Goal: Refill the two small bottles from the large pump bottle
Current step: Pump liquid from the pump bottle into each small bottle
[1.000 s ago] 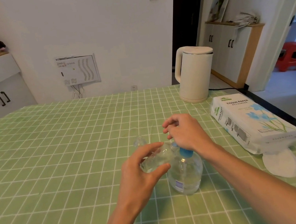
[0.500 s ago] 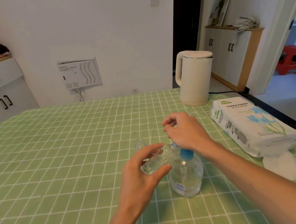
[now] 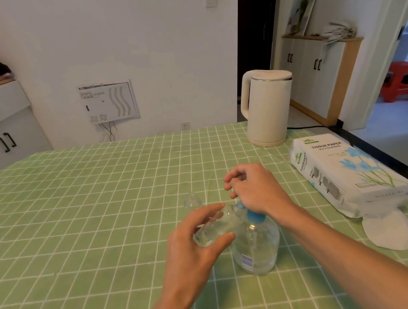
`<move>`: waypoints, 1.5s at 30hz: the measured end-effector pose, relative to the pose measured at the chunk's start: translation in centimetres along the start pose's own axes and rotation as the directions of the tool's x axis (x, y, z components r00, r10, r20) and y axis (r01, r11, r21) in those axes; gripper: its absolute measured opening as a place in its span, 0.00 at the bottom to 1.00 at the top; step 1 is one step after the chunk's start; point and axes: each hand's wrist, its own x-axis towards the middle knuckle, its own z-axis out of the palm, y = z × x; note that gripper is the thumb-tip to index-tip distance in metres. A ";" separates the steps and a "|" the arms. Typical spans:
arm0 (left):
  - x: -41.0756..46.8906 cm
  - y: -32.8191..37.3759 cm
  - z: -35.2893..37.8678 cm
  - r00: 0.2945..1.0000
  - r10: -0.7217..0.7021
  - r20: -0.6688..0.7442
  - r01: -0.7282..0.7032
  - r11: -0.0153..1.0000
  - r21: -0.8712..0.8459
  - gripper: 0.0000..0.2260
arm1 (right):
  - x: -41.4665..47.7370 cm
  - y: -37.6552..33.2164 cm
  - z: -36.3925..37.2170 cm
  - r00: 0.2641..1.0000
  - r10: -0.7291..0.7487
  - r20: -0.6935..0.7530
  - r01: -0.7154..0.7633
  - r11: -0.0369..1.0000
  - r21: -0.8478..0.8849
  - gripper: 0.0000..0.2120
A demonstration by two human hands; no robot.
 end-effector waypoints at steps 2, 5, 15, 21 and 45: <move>-0.1 0.1 0.0 1.000 -0.001 0.003 0.001 1.000 0.005 0.23 | -0.1 0.0 0.0 1.000 0.001 0.001 -0.001 1.000 -0.007 0.11; -0.1 0.4 -0.1 1.000 -0.004 0.004 0.004 1.000 0.010 0.23 | -0.2 -0.3 -0.2 1.000 -0.003 -0.005 0.003 1.000 -0.029 0.10; 0.2 0.8 -0.5 1.000 0.018 0.017 -0.018 1.000 0.000 0.21 | 0.5 -0.6 -0.5 0.999 -0.042 -0.012 0.042 0.999 -0.034 0.08; 0.1 0.2 -0.3 1.000 0.003 0.026 -0.003 1.000 -0.008 0.21 | 0.3 0.3 0.1 1.000 -0.001 0.001 0.001 1.000 -0.001 0.11; -0.1 0.2 -0.1 1.000 0.000 0.028 0.000 1.000 -0.009 0.21 | 0.1 -0.1 -0.1 1.000 0.021 0.009 -0.021 1.000 -0.008 0.09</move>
